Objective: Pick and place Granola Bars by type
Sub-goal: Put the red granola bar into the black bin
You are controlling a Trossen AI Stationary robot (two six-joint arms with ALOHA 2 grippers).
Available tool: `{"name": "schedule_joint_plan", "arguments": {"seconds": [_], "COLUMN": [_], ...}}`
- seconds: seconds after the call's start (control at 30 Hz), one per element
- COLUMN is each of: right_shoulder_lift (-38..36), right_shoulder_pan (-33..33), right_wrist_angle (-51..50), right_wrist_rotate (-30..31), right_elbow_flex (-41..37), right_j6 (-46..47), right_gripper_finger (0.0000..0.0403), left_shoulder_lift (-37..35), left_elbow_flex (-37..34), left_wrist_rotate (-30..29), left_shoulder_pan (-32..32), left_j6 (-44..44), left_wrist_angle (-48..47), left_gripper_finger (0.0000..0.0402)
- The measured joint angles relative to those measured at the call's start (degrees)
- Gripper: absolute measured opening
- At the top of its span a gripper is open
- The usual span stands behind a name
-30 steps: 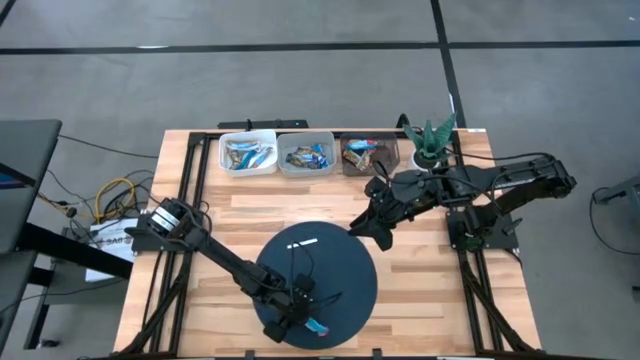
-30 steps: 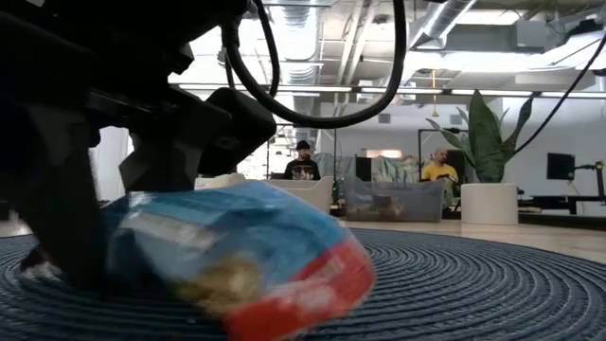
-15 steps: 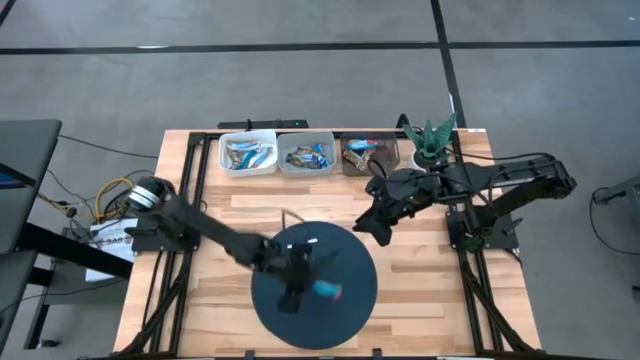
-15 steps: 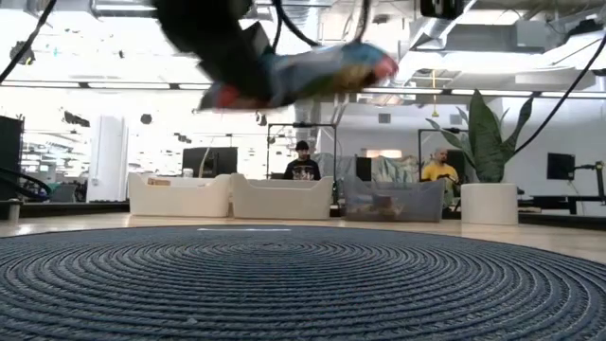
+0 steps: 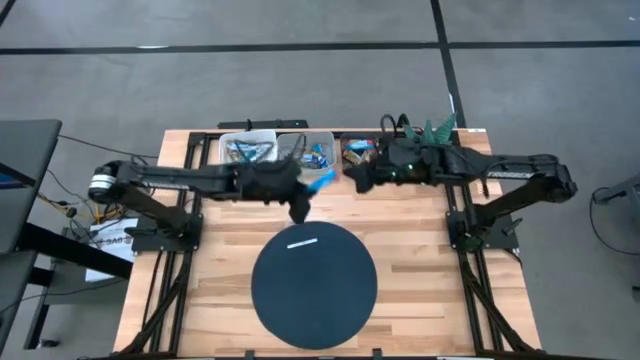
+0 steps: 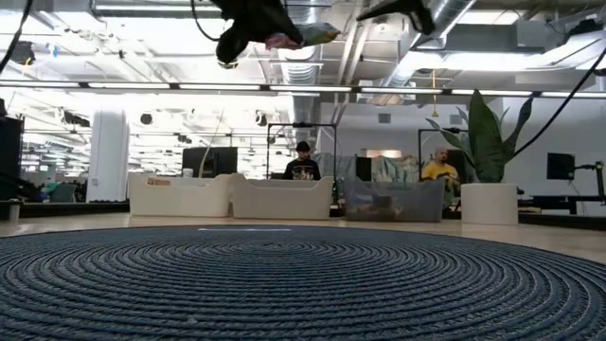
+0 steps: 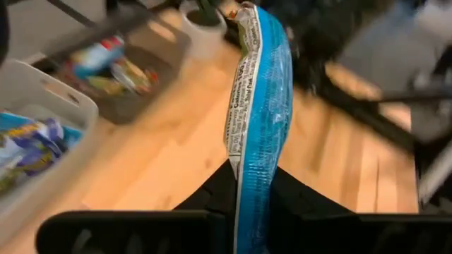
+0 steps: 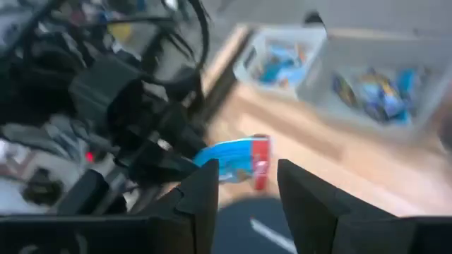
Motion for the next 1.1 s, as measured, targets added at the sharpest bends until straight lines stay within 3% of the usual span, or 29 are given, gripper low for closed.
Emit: {"name": "schedule_joint_plan", "arguments": {"seconds": [0.17, 0.4, 0.67, 0.87, 1.1], "right_shoulder_lift": [2.2, 6.0, 10.6, 11.8, 11.9], "right_shoulder_pan": [-4.0, -10.0, -11.1, -11.4, -12.5], "right_wrist_angle": [10.2, 14.9, 27.8, 29.7, 28.2], "right_wrist_rotate": [-0.6, -8.6, -13.5, -15.2, -16.1], "right_elbow_flex": [0.1, -0.1, 0.0, 0.1, 0.0], "right_j6": [-1.4, 2.0, 3.0, 3.9, 3.5], "right_gripper_finger": [0.0144, 0.0195, 0.0237, 0.0212, 0.0136], "left_shoulder_lift": [-2.3, -3.4, -3.5, -3.5, -3.6], "left_elbow_flex": [0.0, 0.0, 0.0, 0.0, 0.0], "left_wrist_rotate": [0.1, -0.5, 1.5, 2.3, 2.4], "left_shoulder_pan": [4.1, 7.7, 10.3, 10.3, 10.4], "left_j6": [-1.5, -1.5, -1.4, -0.6, 0.2], "left_wrist_angle": [2.5, 5.7, 6.7, 8.2, 8.9], "left_gripper_finger": [0.0053, 0.0041, 0.0038, 0.0045, 0.0037]}}
